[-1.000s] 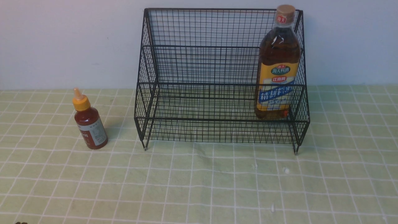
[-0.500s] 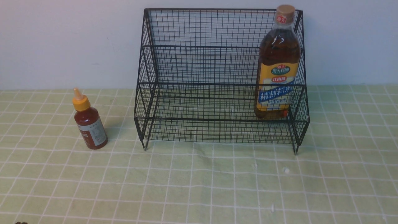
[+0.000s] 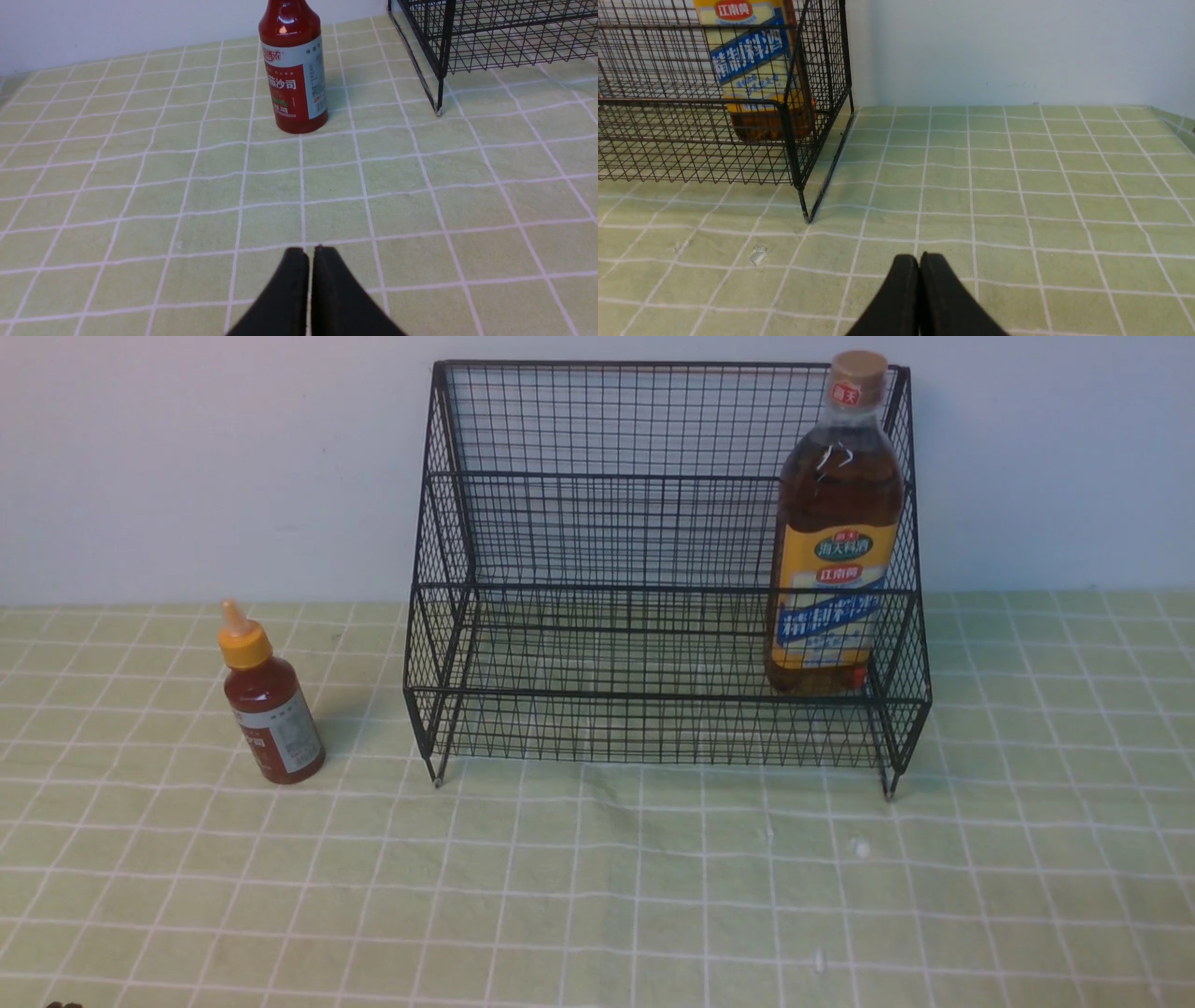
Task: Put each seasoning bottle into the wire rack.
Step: Use the left arm to grab the condiment bottle closest to it
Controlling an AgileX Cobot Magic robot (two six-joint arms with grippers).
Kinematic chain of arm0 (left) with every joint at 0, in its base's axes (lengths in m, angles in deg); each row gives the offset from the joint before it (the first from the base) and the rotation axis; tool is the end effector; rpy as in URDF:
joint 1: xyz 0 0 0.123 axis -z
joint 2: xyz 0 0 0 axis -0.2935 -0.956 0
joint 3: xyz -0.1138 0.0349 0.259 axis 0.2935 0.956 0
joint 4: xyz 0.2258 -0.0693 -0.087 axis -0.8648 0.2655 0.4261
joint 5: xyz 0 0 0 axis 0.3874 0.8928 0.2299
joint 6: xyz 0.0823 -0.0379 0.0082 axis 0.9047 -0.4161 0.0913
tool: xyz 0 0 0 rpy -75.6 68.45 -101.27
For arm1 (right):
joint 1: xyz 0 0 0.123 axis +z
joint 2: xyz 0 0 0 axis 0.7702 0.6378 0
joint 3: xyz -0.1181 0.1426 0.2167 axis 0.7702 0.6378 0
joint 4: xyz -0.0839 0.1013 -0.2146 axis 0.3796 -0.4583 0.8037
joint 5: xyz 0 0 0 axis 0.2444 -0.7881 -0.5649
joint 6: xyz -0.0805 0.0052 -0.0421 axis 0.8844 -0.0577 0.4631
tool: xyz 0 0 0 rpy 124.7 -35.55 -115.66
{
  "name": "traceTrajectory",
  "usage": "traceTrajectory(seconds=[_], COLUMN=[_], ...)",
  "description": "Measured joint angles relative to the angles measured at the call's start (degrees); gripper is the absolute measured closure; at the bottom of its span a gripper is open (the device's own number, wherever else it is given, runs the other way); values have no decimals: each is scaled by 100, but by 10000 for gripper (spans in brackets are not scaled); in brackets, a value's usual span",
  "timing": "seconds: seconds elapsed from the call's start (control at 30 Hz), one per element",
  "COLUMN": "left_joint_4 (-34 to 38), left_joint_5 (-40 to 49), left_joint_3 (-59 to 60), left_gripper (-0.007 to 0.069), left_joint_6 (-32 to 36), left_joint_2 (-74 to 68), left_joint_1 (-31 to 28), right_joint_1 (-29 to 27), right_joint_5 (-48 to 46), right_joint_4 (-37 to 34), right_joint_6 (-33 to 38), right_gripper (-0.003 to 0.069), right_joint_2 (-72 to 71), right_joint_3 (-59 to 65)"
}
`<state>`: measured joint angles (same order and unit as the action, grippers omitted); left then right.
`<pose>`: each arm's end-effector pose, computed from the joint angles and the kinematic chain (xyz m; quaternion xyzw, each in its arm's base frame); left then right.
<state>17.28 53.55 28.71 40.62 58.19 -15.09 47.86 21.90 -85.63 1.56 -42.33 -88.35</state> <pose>0.0520 -0.0034 0.1708 0.0469 0.8072 0.0034 0.5884 0.0530 0.0055 0.1734 0.0064 0.7989 0.0322 0.6005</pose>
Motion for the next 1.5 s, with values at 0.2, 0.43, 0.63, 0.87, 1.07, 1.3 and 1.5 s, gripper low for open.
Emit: traceTrajectory(seconds=[0.2, 0.43, 0.63, 0.87, 1.07, 1.3, 1.5], left_joint_4=[0, 0, 0, 0, 0, 0, 0], left_joint_5=[0, 0, 0, 0, 0, 0, 0], left_joint_3=[0, 0, 0, 0, 0, 0, 0], left_gripper=[630, 630, 630, 630, 630, 630, 630], left_joint_6=[0, 0, 0, 0, 0, 0, 0], left_joint_2=[0, 0, 0, 0, 0, 0, 0], left_joint_1=[0, 0, 0, 0, 0, 0, 0], right_joint_1=[0, 0, 0, 0, 0, 0, 0], right_joint_5=[-23, -33, -80, -92, -92, -92, -97], right_joint_4=[0, 0, 326, 518, 518, 524, 557], right_joint_6=[0, -5, -304, -603, -614, -625, -625], right_gripper=[673, 673, 673, 673, 673, 673, 673], right_joint_2=[-4, -4, -4, -4, -4, -4, -4], right_joint_3=[-5, -5, -11, -16, -16, -16, -16])
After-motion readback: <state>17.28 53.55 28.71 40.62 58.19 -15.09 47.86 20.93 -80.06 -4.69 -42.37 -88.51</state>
